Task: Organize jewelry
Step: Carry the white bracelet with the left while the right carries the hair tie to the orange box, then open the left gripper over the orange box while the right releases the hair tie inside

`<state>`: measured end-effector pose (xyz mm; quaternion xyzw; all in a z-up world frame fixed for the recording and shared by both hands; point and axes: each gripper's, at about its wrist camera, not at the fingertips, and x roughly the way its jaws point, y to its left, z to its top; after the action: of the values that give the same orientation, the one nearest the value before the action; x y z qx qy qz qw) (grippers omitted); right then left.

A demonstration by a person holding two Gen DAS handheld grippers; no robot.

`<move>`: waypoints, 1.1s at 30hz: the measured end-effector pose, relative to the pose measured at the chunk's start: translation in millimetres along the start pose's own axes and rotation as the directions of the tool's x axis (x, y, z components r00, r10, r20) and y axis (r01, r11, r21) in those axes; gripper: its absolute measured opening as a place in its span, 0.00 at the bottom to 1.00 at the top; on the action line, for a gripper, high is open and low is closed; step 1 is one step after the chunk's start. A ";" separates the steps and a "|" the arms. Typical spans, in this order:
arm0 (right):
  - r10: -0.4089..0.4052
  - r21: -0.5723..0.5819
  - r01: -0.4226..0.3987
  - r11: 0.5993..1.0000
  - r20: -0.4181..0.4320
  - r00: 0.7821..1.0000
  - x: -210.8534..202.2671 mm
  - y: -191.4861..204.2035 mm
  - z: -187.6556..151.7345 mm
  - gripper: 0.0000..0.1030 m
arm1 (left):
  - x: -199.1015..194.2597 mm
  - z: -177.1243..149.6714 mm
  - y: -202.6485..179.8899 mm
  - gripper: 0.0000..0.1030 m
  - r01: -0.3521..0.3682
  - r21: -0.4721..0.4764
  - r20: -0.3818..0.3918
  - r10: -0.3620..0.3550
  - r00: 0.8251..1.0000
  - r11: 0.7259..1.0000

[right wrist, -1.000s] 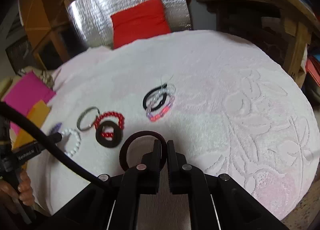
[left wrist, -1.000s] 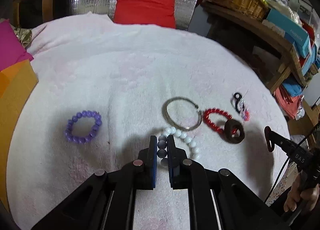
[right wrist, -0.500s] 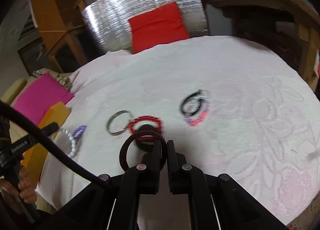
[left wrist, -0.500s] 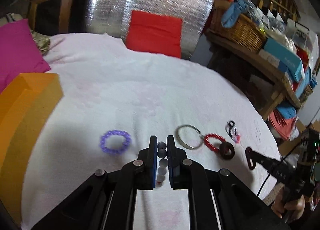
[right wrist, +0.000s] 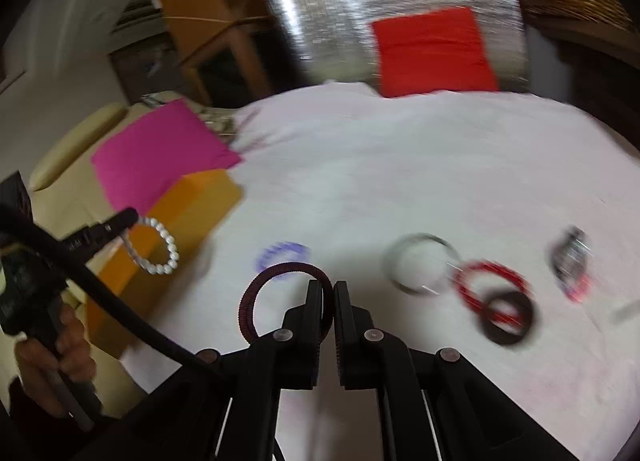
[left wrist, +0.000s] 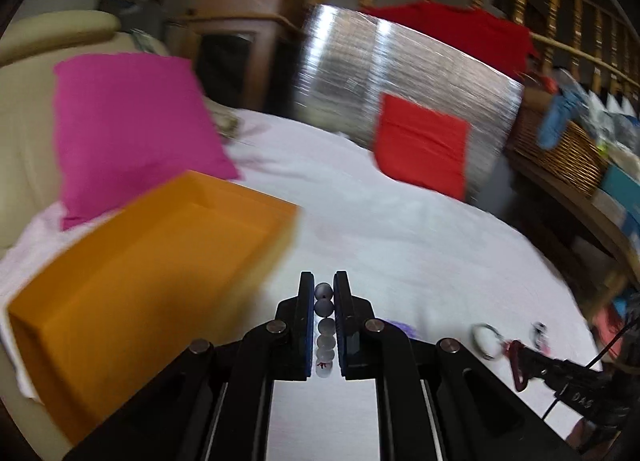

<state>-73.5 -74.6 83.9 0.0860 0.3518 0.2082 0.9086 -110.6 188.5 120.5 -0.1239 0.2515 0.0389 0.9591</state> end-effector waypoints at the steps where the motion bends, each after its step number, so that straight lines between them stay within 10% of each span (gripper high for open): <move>1: 0.016 -0.016 -0.016 1.000 -0.001 1.000 6.8 11.5 5.7 0.06 | -3.4 1.4 10.1 0.09 -0.036 -0.013 0.016 0.036 0.999 0.999; 9: 0.135 -0.109 -0.140 0.984 -0.051 0.990 76.7 118.7 48.1 0.06 | -15.6 3.6 89.0 0.09 -0.275 -0.173 0.018 0.283 0.959 0.946; 19: 0.143 -0.185 -0.172 0.968 -0.163 0.976 166.7 213.2 50.7 0.09 | 17.5 -21.8 140.4 0.09 -0.465 -0.244 -0.253 0.407 0.878 0.851; 22: 0.142 -0.181 -0.180 0.967 -0.202 0.969 187.1 222.6 54.4 0.14 | 19.7 -23.0 139.5 0.27 -0.502 -0.236 -0.263 0.443 0.857 0.832; 25: 0.130 -0.176 -0.169 0.970 -0.214 0.968 194.5 225.1 61.1 0.44 | 13.5 -22.2 137.3 0.60 -0.521 -0.246 -0.243 0.469 0.849 0.817; 26: 0.137 -0.173 -0.174 0.969 -0.207 0.969 193.7 223.9 63.7 0.56 | 11.2 -21.6 135.7 0.60 -0.532 -0.239 -0.228 0.486 0.844 0.812; 33: 0.125 -0.148 -0.135 0.980 -0.078 0.989 153.6 185.7 73.1 0.56 | 9.3 -11.8 114.4 0.65 -0.526 -0.181 -0.143 0.507 0.850 0.831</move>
<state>19.1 158.9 101.3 0.0319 0.3593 0.2963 0.8844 -123.8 296.1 81.0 -0.1552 0.3123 0.3176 0.8818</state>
